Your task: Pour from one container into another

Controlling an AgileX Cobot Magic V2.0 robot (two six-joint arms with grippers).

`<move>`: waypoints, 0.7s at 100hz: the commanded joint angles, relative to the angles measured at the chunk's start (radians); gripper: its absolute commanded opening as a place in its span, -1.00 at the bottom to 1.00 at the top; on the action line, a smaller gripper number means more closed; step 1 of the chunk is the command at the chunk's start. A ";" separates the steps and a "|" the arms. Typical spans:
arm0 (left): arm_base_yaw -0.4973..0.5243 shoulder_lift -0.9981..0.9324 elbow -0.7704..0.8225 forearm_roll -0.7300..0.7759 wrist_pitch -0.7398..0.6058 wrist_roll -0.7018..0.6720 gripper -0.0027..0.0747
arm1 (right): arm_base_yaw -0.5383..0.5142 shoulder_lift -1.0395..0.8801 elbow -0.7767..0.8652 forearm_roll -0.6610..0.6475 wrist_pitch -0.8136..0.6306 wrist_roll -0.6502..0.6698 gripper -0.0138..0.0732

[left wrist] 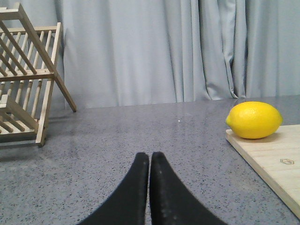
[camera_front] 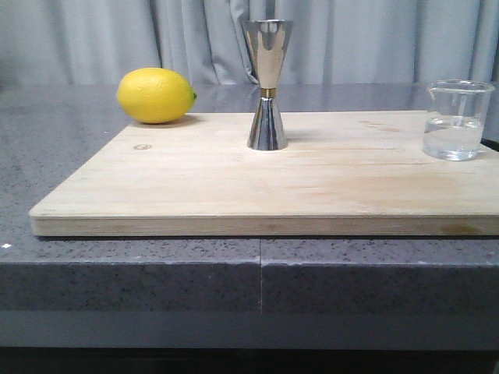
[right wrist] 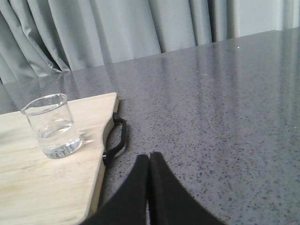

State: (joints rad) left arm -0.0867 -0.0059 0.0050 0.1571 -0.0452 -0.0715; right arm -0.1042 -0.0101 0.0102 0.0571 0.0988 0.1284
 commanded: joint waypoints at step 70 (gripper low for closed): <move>-0.043 0.194 -0.313 -0.336 0.163 0.012 -0.99 | -0.004 0.170 -0.298 0.064 0.070 -0.008 -0.83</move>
State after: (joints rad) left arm -0.1044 0.0849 -0.1708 -0.1804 0.1558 -0.0728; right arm -0.1042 0.0613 -0.1647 0.1456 0.1806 0.1302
